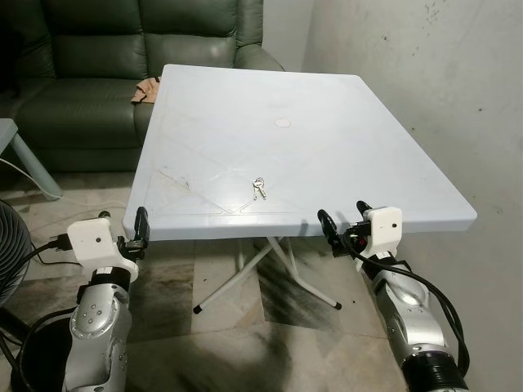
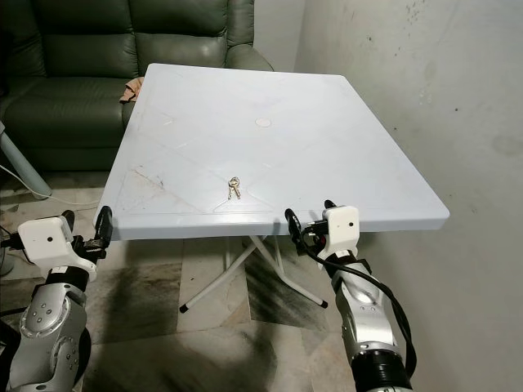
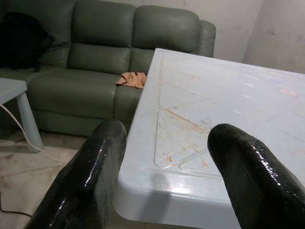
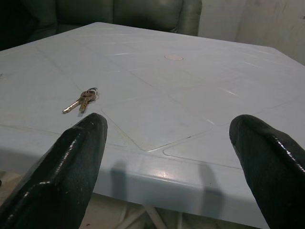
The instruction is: Hang keys on a hook
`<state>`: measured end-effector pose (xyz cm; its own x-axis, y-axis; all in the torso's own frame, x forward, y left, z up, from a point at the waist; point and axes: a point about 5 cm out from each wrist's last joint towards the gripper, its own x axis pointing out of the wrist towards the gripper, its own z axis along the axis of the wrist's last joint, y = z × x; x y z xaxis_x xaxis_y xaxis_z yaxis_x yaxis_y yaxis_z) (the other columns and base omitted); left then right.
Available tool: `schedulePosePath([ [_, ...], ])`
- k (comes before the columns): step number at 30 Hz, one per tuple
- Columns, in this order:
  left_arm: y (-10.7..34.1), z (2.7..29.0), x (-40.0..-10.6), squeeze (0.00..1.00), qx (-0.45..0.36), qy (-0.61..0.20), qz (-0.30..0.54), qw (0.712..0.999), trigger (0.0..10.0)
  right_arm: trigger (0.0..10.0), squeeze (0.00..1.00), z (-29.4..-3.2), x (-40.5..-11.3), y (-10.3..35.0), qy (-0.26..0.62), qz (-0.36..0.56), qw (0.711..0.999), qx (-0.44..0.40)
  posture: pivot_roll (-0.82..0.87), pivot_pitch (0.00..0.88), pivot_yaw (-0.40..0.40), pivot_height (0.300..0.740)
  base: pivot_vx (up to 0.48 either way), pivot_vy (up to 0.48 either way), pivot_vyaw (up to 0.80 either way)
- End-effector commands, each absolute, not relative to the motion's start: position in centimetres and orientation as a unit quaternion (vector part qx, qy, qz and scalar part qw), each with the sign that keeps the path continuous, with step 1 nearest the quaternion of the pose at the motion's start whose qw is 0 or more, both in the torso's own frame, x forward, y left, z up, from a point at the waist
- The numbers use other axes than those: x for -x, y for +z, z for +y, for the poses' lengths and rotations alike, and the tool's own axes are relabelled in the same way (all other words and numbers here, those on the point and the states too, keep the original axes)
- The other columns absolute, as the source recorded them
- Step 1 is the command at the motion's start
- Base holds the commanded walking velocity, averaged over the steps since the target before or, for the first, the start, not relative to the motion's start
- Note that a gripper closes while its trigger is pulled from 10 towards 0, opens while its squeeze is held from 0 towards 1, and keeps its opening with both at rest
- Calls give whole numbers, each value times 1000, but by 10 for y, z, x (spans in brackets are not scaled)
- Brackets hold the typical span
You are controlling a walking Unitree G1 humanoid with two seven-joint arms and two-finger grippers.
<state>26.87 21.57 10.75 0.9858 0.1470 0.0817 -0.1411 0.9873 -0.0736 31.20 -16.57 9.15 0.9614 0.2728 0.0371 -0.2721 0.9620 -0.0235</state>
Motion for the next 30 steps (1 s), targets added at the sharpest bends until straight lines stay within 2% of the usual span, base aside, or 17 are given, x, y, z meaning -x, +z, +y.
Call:
schedulePosePath([
  [1,110,214,-270,0,30,71,-41,996,10000,10000,0,-165,-313,96,145,-27,989,18,-89,0,-74,740,0,0,0],
  [10,112,213,-272,0,36,67,-46,996,10000,10000,0,-163,-313,99,158,-31,987,17,-88,0,-76,740,62,0,0],
  [30,114,211,-274,0,36,58,-50,996,10000,10000,0,-165,-314,100,157,-33,987,29,-88,0,-72,740,380,0,22],
])
